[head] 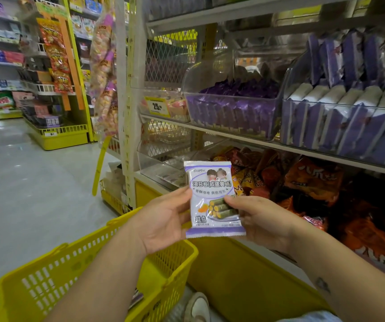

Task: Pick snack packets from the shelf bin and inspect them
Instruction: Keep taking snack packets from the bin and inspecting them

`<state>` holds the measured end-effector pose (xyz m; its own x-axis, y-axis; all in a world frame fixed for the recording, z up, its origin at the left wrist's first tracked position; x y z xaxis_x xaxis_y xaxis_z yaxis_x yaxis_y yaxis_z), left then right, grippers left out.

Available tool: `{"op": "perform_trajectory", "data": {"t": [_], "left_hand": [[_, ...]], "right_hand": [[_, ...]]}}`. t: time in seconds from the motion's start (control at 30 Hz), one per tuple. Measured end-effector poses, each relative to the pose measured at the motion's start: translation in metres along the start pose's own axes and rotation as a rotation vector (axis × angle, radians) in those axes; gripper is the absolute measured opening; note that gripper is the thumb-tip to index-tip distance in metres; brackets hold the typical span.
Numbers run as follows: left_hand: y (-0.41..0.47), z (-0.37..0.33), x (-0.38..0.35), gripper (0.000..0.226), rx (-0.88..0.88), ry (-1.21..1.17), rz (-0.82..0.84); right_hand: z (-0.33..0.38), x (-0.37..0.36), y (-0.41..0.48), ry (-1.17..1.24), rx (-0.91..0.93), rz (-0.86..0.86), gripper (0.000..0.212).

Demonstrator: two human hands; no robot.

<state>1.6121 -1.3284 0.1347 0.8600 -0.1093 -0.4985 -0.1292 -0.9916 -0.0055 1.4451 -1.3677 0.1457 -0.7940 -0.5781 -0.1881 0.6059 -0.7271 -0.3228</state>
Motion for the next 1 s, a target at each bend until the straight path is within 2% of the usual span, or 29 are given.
{"op": "perform_trajectory", "data": {"t": [0.13,0.2,0.23,0.3,0.37,0.4,0.47,0.53,0.63,0.73,0.83,1.0], "left_hand": [[0.000,0.005,-0.001,0.035,0.021,-0.054,0.045],[0.003,0.005,-0.002,0.030,-0.021,-0.017,-0.011],[0.004,0.006,-0.001,0.032,-0.066,0.048,-0.078],[0.005,0.005,-0.002,0.043,-0.226,0.333,-0.226],[0.003,0.003,-0.011,0.048,-0.391,0.535,-0.226],[0.004,0.006,-0.016,0.050,-0.412,0.542,-0.176],[0.004,0.011,-0.026,0.063,-0.357,0.445,-0.089],[0.004,0.014,-0.028,0.078,-0.322,0.332,-0.053],[0.003,0.011,-0.028,0.066,-0.339,0.149,-0.060],[0.003,0.008,-0.025,0.053,-0.356,0.022,-0.051],[0.003,0.002,-0.024,0.046,-0.388,-0.019,0.003],[0.005,0.003,-0.024,0.054,-0.367,-0.016,0.093]], "right_hand": [[0.004,-0.002,-0.001,0.131,-0.003,0.019,0.027],[0.003,-0.004,-0.002,0.137,0.010,0.013,0.024],[0.003,-0.005,-0.001,0.116,0.035,-0.008,0.023],[0.004,-0.007,0.000,0.055,0.117,-0.100,0.023],[0.004,-0.010,0.001,-0.025,0.224,-0.221,0.027],[0.004,-0.013,0.000,-0.100,0.282,-0.270,0.030],[0.001,-0.023,-0.001,-0.275,0.375,-0.272,0.039],[-0.004,-0.034,-0.001,-0.315,0.418,-0.183,0.047],[-0.007,-0.038,0.001,-0.310,0.430,-0.114,0.045],[-0.002,-0.030,0.000,-0.298,0.469,-0.165,0.036],[0.007,-0.020,-0.003,-0.242,0.516,-0.244,0.042],[0.024,-0.010,-0.007,-0.190,0.552,-0.261,0.044]]}}
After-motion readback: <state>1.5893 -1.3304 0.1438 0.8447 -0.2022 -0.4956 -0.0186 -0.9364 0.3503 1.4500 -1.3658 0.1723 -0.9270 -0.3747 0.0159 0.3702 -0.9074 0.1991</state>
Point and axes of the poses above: each hand's wrist, its own y-axis towards the middle knuckle, its own x-axis out of the back of the hand, z = x × y, the point moved 4 cm from there along y, towards the middle knuckle, and after that the axes turned 8 degrees about -x, right-handed, at the moved point
